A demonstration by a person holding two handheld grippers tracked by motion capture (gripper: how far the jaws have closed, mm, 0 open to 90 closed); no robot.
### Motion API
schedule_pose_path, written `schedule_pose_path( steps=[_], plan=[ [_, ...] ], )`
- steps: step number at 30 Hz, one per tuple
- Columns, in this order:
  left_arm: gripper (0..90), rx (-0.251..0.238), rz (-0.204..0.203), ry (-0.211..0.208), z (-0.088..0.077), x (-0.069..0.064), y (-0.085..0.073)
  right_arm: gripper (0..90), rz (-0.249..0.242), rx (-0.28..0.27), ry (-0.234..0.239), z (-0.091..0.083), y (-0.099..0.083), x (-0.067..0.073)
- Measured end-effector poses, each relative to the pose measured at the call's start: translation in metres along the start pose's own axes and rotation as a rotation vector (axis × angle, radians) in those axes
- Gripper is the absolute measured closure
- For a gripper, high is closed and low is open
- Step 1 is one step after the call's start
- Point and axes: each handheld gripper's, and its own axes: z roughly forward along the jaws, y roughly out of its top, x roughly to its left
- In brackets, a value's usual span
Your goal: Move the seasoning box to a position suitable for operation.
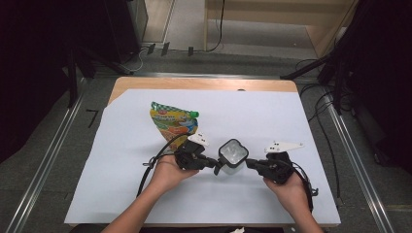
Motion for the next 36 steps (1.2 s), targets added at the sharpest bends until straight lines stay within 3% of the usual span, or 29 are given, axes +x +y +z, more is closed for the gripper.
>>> schedule_pose_path(
  steps=[6, 16, 36],
  plan=[
    [90.0, -0.028, -0.002, -0.011, 0.004, -0.003, -0.002, 90.0, 0.002, 0.001, 0.007, -0.001, 0.001, -0.001],
    [90.0, -0.010, -0.006, -0.011, 0.013, -0.012, -0.002, 90.0, 0.006, 0.006, -0.006, 0.000, 0.002, -0.002],
    [90.0, -0.051, -0.014, -0.032, 0.022, -0.026, 0.004, 90.0, 0.023, -0.025, -0.081, 0.016, 0.010, -0.012]
  ],
)
